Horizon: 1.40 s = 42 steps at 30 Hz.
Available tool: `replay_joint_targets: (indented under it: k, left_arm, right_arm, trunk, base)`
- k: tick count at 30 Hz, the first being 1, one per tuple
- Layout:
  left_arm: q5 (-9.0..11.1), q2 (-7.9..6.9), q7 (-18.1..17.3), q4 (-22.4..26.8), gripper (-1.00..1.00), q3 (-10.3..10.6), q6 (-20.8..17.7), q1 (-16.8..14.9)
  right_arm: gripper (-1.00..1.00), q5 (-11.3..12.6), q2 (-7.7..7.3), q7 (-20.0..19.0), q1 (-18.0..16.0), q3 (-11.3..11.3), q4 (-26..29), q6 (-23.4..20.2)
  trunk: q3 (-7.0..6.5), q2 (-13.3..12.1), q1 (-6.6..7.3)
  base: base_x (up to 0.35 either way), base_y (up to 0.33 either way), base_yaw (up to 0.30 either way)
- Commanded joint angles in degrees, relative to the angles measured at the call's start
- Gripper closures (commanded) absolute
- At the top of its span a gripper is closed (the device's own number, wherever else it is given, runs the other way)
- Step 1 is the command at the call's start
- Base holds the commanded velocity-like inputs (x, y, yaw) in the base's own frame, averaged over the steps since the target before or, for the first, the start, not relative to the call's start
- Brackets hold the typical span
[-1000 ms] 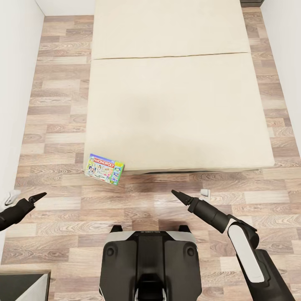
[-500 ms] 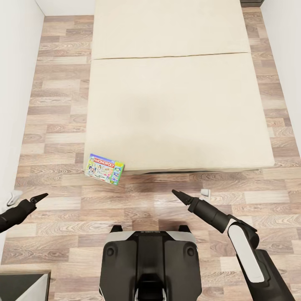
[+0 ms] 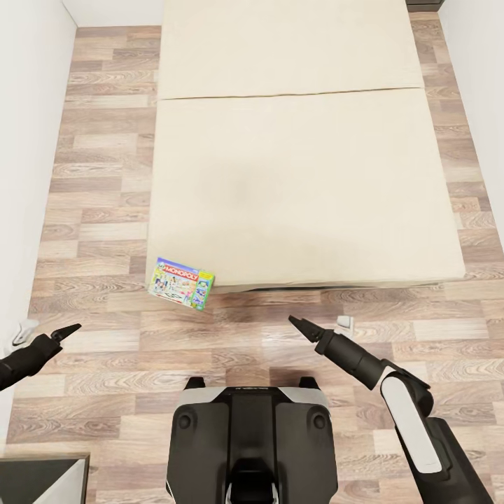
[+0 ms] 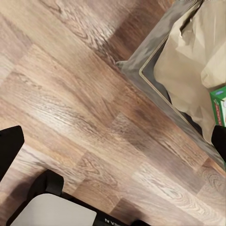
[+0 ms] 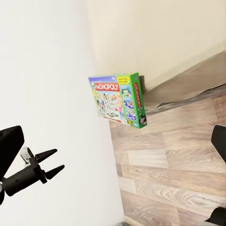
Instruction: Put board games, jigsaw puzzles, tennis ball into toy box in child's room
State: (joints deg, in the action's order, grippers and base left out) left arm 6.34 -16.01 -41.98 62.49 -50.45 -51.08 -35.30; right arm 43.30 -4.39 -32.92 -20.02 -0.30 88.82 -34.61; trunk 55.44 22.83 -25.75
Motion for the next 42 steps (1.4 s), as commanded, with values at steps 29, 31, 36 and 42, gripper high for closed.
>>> replay_joint_targets:
  k: [29,31,36,42]
  left_arm:
    - [0.3,0.22,0.0,0.0,-1.0,0.2,-0.4,0.0]
    - [0.3,0.21,0.0,0.0,-1.0,0.2,-0.4,0.0]
    - [0.3,0.19,0.0,-0.1,-1.0,0.2,-0.4,0.0]
    - [0.3,0.21,0.0,0.0,-1.0,0.2,-0.4,0.0]
  right_arm:
    - [-1.0,-2.7,0.08,0.1,0.0,0.0,-2.5,-0.3]
    - [-1.0,-2.8,0.08,0.1,0.0,0.0,-2.5,-0.3]
    - [-1.0,-2.7,0.11,0.1,0.0,0.0,-2.5,-0.3]
    - [-1.0,-2.7,0.12,0.1,0.0,0.0,-2.6,-0.3]
  trunk:
    - [-2.32,0.1,-0.03]
    - [-2.51,0.1,-0.03]
    - [-2.98,0.1,-0.03]
    - [-3.54,0.1,-0.03]
  base:
    - [-0.03,0.001,0.0]
    - [0.0,0.0,0.0]
    - [0.0,0.0,0.0]
    - [0.0,0.0,0.0]
